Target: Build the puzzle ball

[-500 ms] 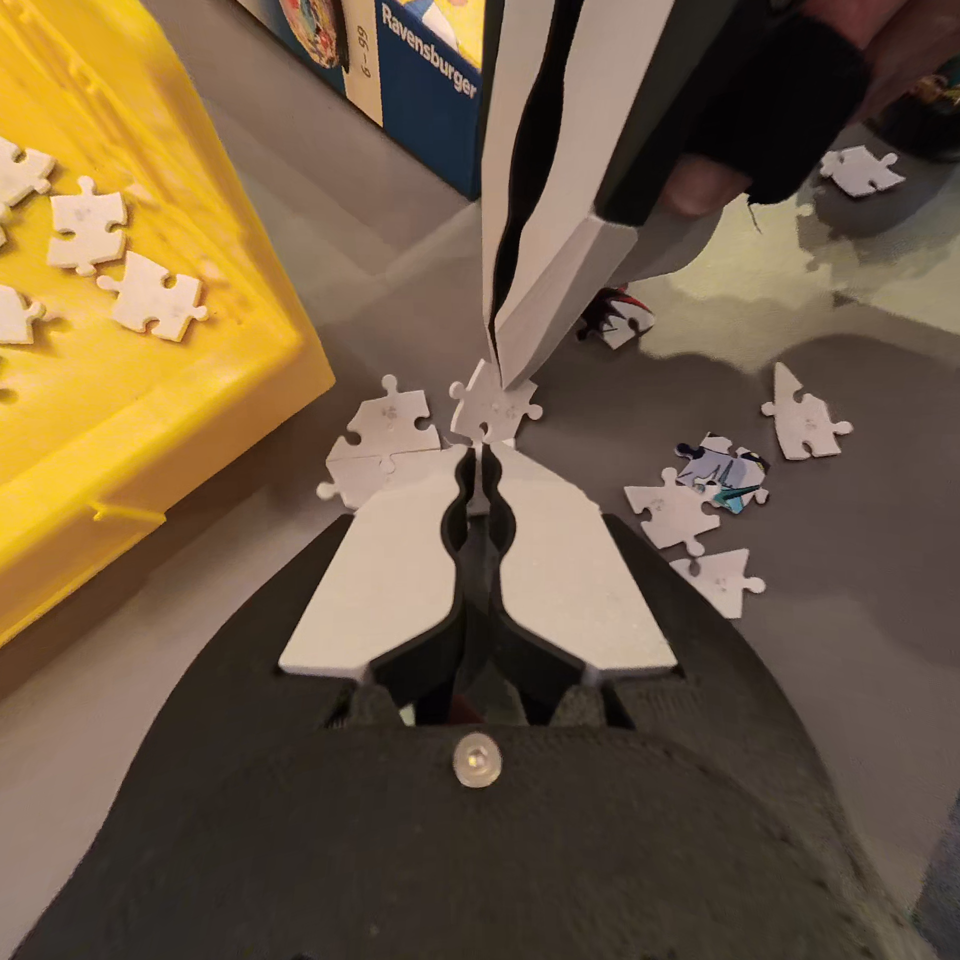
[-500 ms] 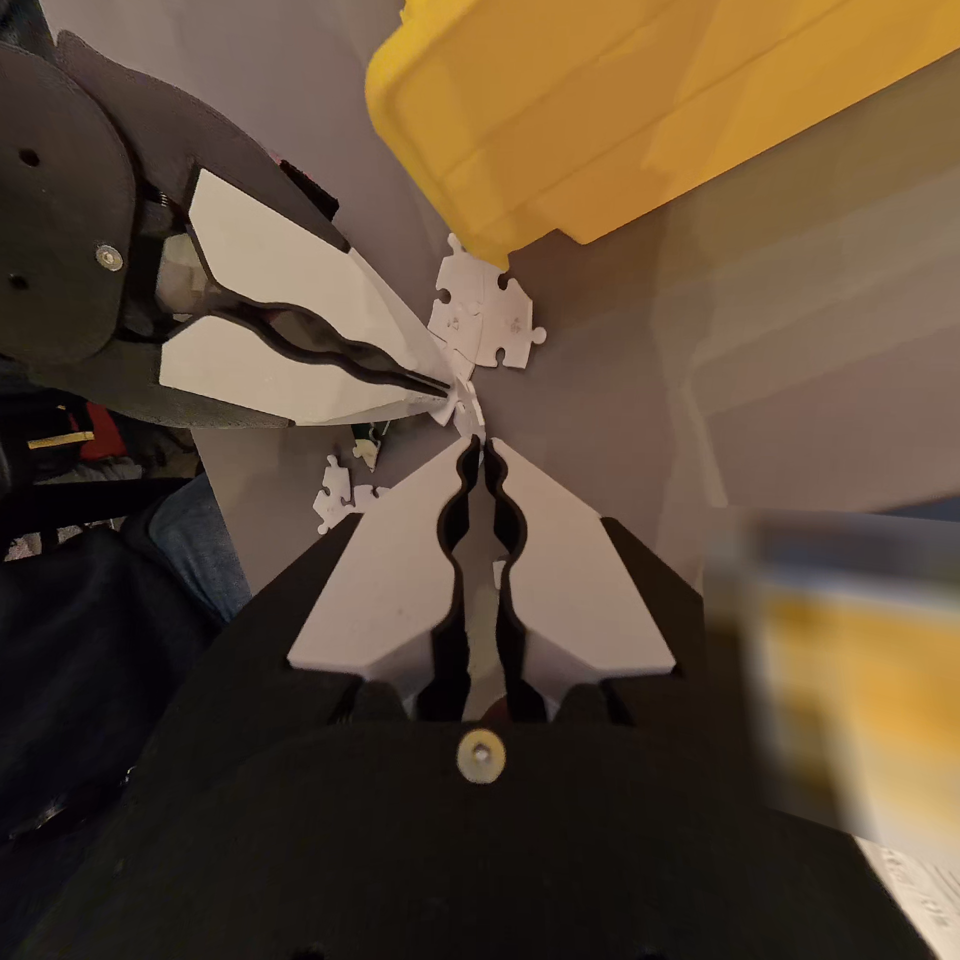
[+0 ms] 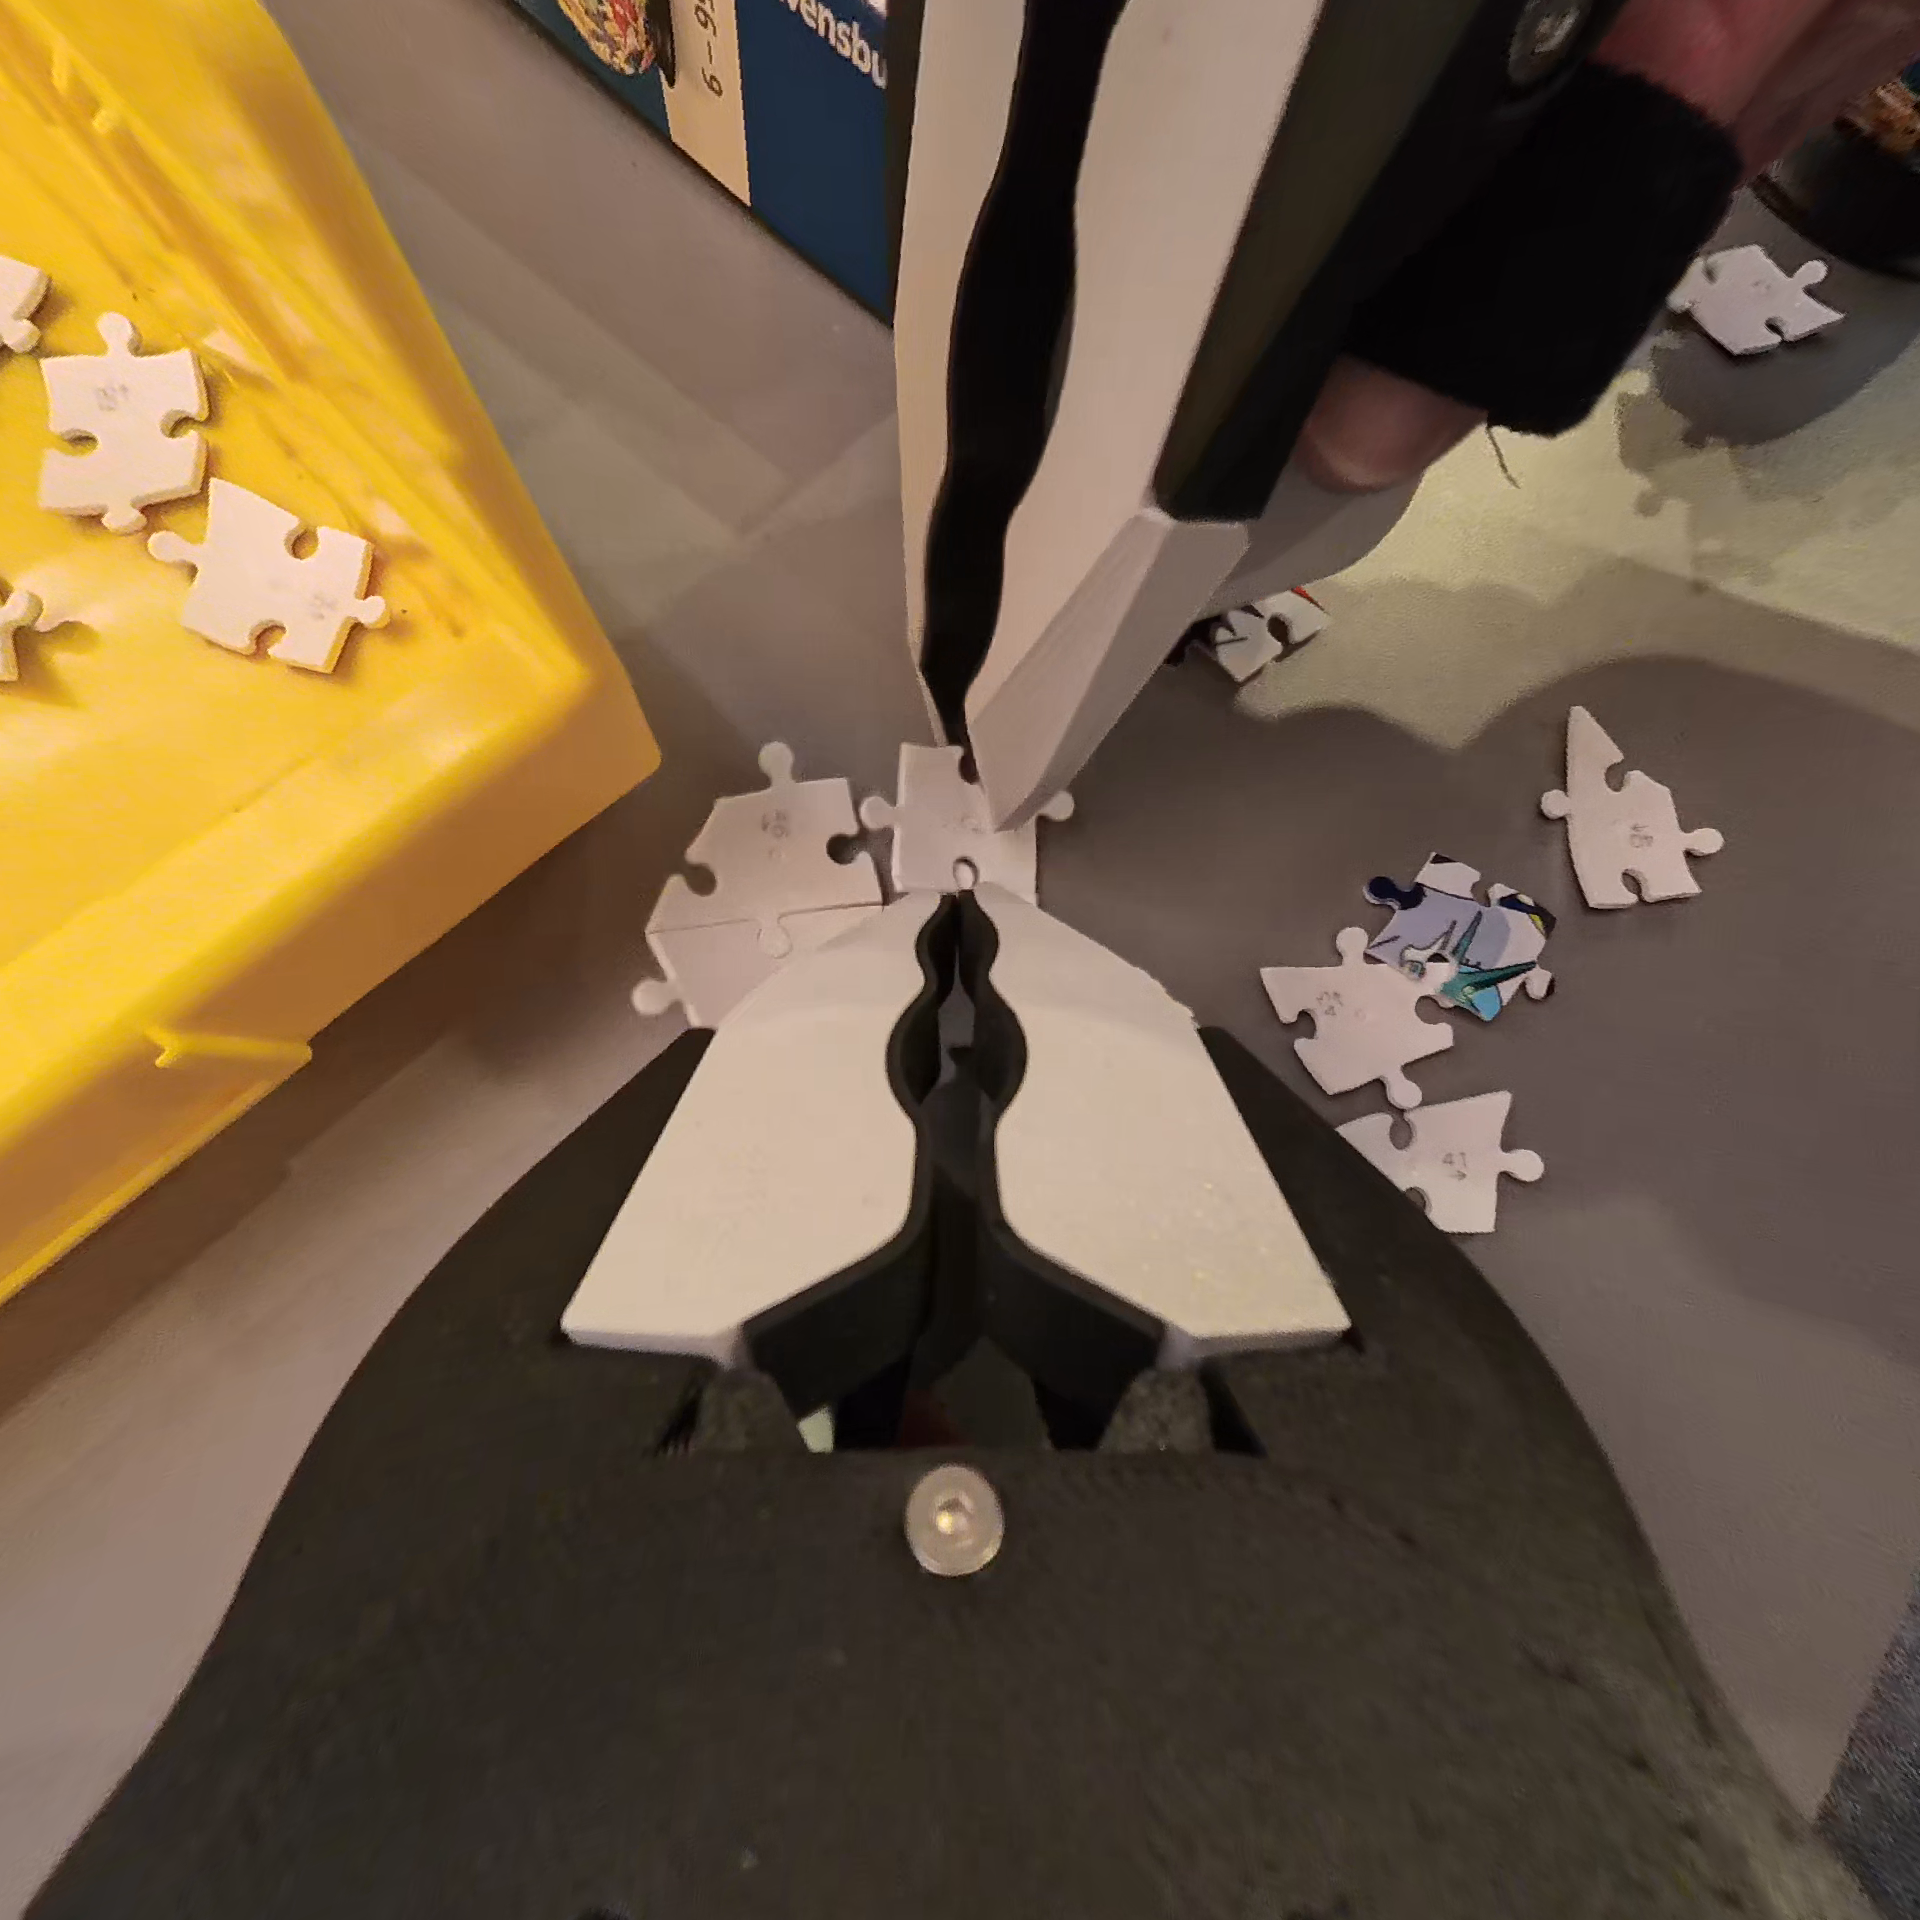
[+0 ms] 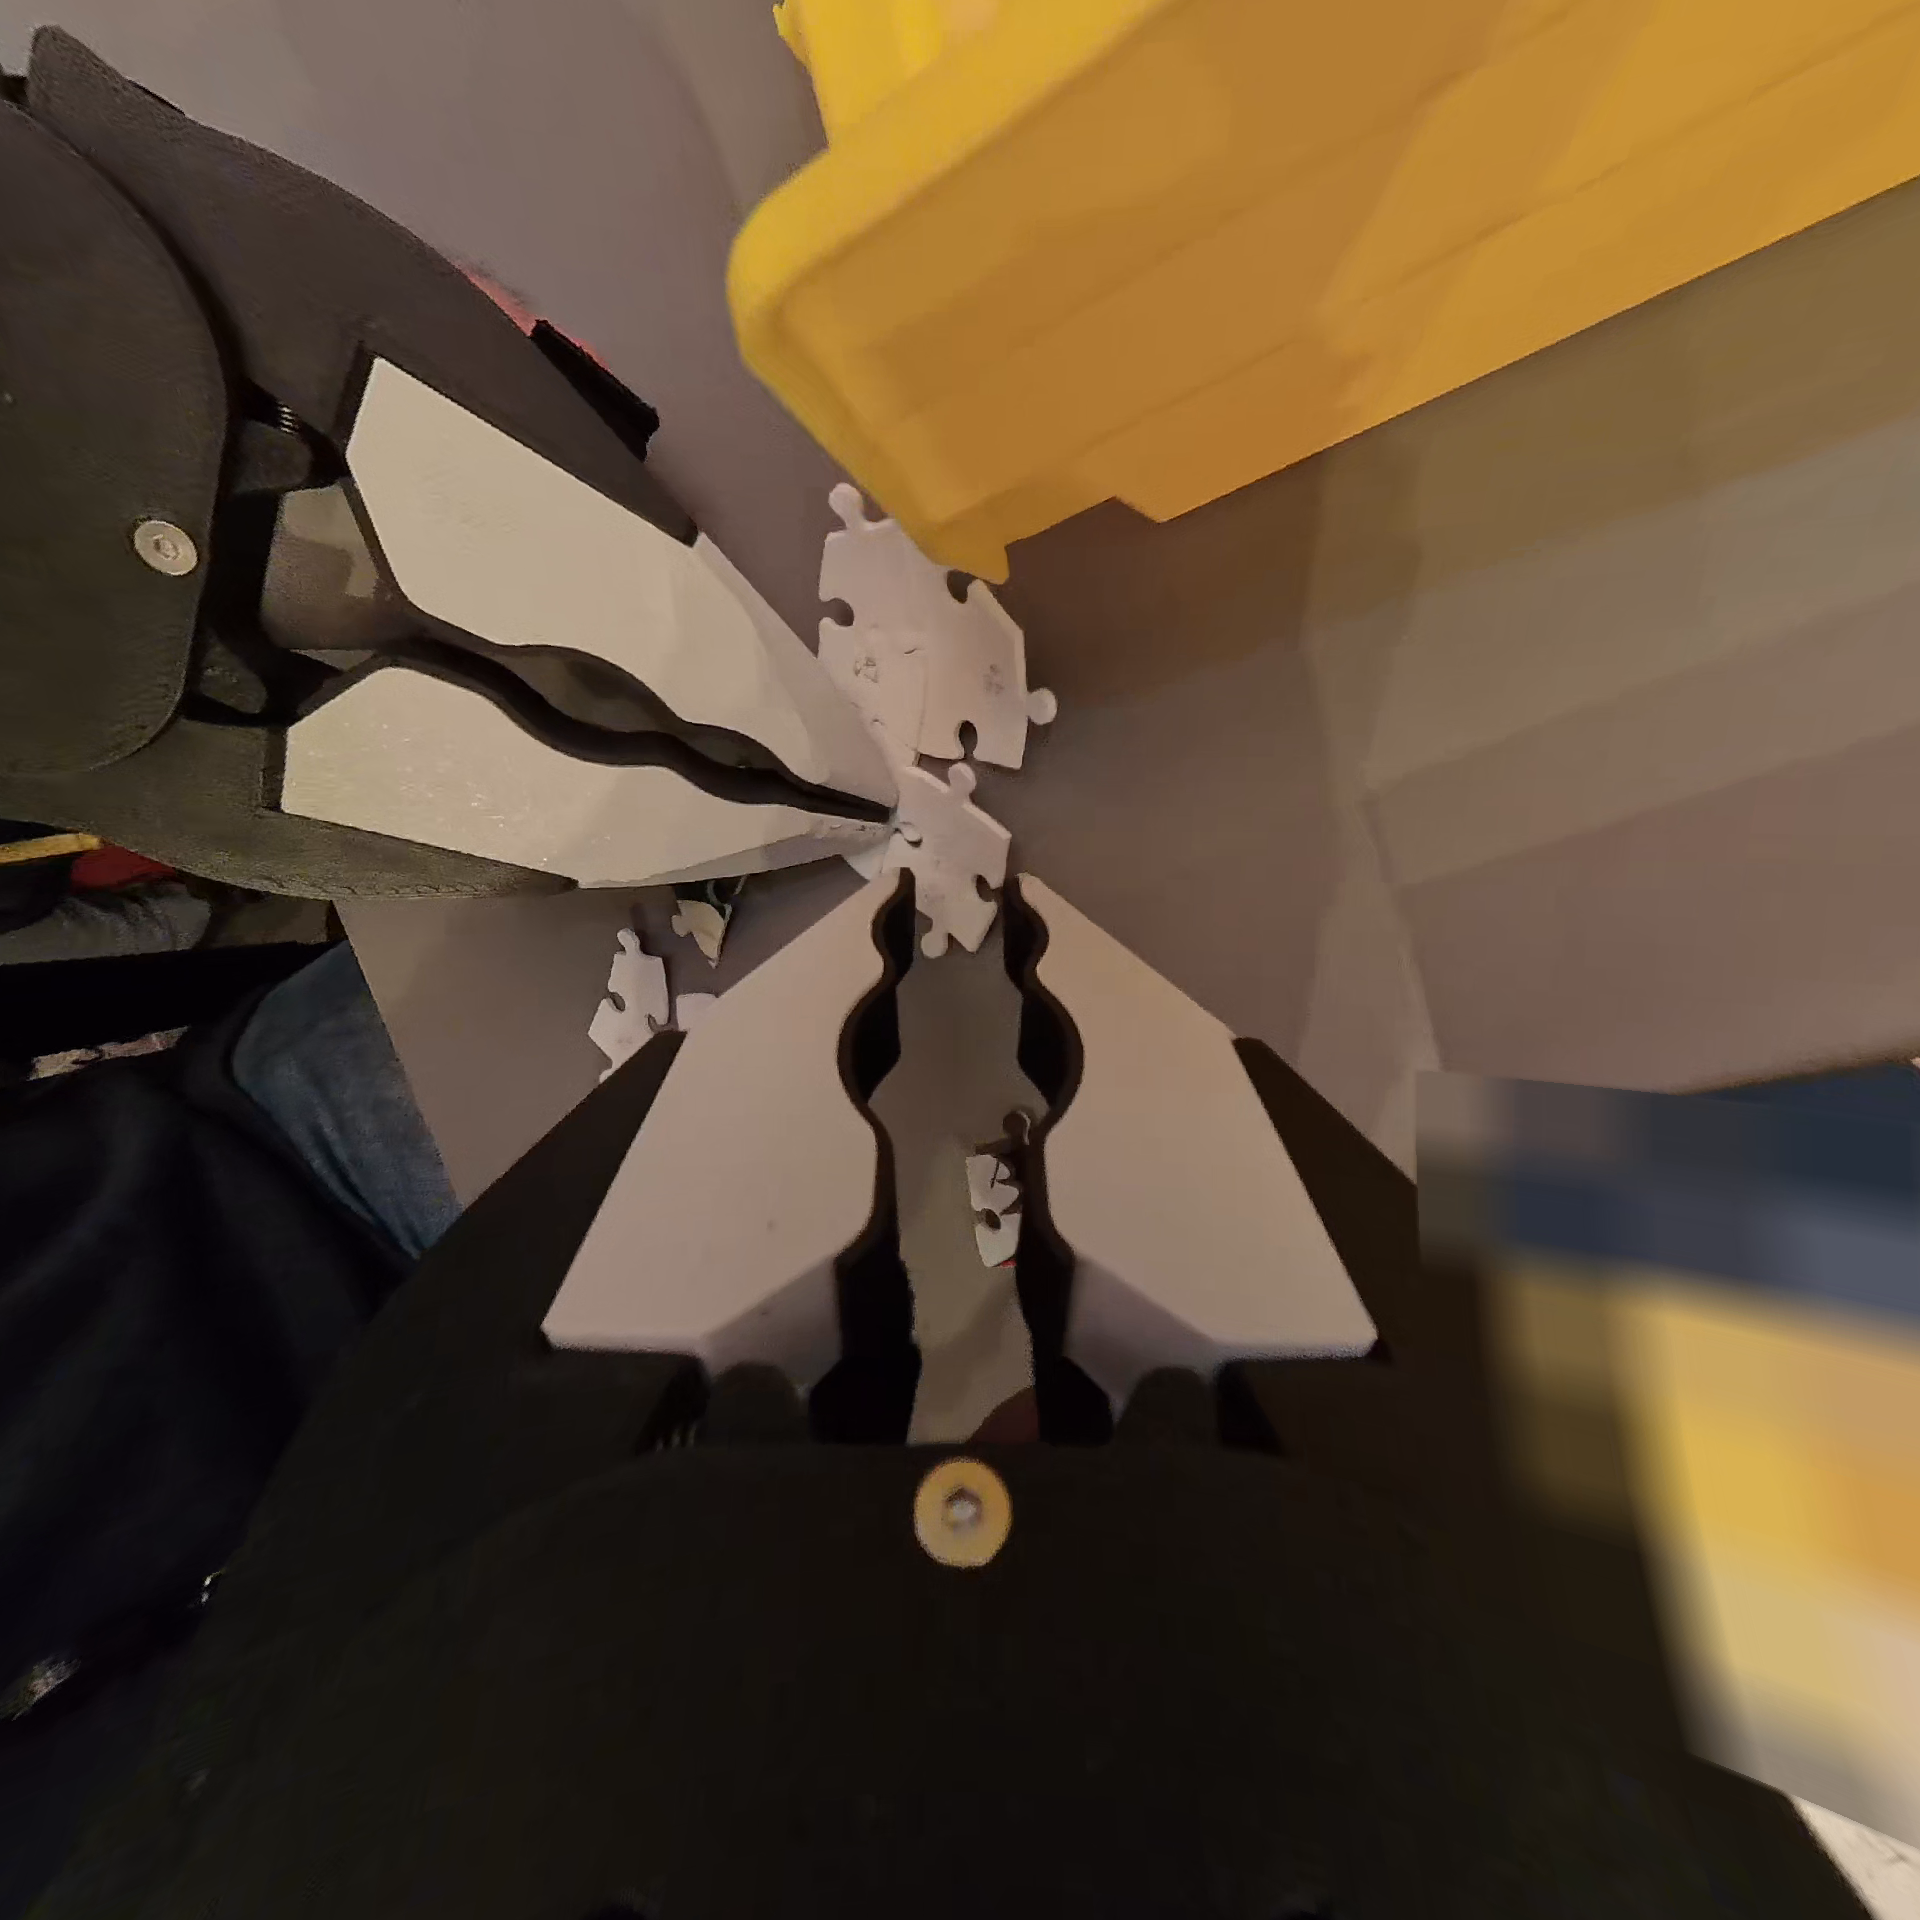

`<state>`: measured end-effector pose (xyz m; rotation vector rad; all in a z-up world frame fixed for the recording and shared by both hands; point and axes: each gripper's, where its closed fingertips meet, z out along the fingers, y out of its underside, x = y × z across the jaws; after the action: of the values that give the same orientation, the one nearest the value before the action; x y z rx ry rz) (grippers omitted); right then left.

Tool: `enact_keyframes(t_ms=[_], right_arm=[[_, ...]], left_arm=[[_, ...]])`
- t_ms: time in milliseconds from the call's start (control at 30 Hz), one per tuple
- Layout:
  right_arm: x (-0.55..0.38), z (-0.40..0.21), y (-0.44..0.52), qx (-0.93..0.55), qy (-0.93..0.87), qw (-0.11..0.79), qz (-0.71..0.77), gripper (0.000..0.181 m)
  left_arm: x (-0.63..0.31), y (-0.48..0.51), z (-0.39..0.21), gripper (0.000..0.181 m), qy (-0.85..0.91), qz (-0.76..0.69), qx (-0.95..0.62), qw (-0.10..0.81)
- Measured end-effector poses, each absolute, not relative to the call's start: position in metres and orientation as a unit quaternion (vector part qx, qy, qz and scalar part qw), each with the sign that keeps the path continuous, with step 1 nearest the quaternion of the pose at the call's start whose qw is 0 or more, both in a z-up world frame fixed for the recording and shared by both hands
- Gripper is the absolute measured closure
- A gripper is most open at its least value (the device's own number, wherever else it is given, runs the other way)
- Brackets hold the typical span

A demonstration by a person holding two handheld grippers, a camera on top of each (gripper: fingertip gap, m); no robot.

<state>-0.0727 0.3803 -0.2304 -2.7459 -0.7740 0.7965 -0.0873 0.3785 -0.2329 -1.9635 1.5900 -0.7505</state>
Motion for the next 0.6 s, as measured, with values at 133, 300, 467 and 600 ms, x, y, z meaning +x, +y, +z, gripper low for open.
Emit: enact_keyframes(t_ms=[133, 300, 467, 600], right_arm=[[-0.0697, -0.226, 0.3836, -0.925, -0.258, 0.121, 0.251, 0.166], [-0.0687, -0.2294, 0.3833, -0.925, -0.267, 0.141, 0.229, 0.175], [-0.0737, -0.2334, 0.3841, -0.924, -0.272, 0.151, 0.223, 0.175], [-0.0758, -0.233, 0.386, -0.919, -0.278, 0.172, 0.219, 0.181]], left_arm=[[-0.0867, 0.378, -0.2329, 0.181, 0.585, -0.277, -0.72, 0.252], [-0.0869, 0.3776, -0.233, 0.181, 0.585, -0.279, -0.719, 0.25], [-0.0876, 0.3775, -0.233, 0.181, 0.587, -0.277, -0.718, 0.251], [-0.0877, 0.3776, -0.233, 0.181, 0.587, -0.279, -0.718, 0.249]])
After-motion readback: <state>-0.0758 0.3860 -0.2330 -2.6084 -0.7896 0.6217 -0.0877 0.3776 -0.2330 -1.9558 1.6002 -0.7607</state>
